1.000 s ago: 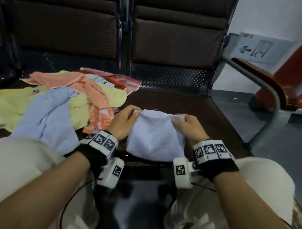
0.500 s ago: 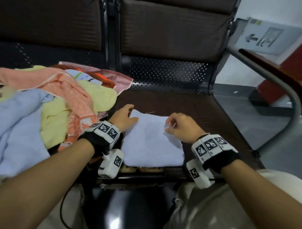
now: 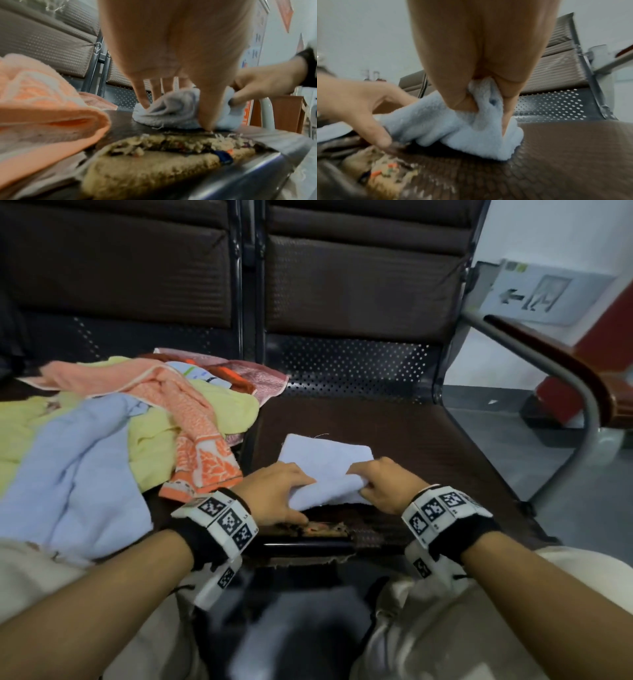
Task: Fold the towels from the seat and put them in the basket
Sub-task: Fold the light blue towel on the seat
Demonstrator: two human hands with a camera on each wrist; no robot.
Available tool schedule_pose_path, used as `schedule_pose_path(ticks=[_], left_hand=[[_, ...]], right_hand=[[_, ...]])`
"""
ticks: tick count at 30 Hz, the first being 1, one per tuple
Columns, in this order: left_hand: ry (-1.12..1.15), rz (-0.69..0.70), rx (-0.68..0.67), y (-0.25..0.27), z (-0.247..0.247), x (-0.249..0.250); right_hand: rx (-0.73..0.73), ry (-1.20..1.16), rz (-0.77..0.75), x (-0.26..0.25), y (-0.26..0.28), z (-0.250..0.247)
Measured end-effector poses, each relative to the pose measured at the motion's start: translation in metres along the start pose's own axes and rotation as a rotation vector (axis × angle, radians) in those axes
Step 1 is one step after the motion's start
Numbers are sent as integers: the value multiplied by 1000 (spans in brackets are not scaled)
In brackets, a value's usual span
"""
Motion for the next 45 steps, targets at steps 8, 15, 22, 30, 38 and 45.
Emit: schedule_pose_path(ticks=[8, 15, 22, 30, 38, 45], left_hand=[[184, -95, 131, 16, -11, 5], [234, -208, 34, -9, -29, -4], [269, -272, -30, -44, -25, -36], [266, -314, -22, -63, -16, -48], [-117, -309, -303, -55, -15, -15], [408, 26, -37, -50, -31, 22]], right_hand=[[-16, -107, 2, 8, 26, -1], [-14, -365, 136, 32, 1, -13], [27, -538, 304, 54, -41, -5], [-94, -159, 487, 67, -59, 7], [-129, -495, 447, 57, -39, 10], [194, -742, 117, 8, -5, -19]])
Point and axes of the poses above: each hand's wrist, its own y-axis away from the middle knuckle, its own z-axis out of the palm, x = y × z, the point moved 1 cm from there along -y, towards the middle knuckle
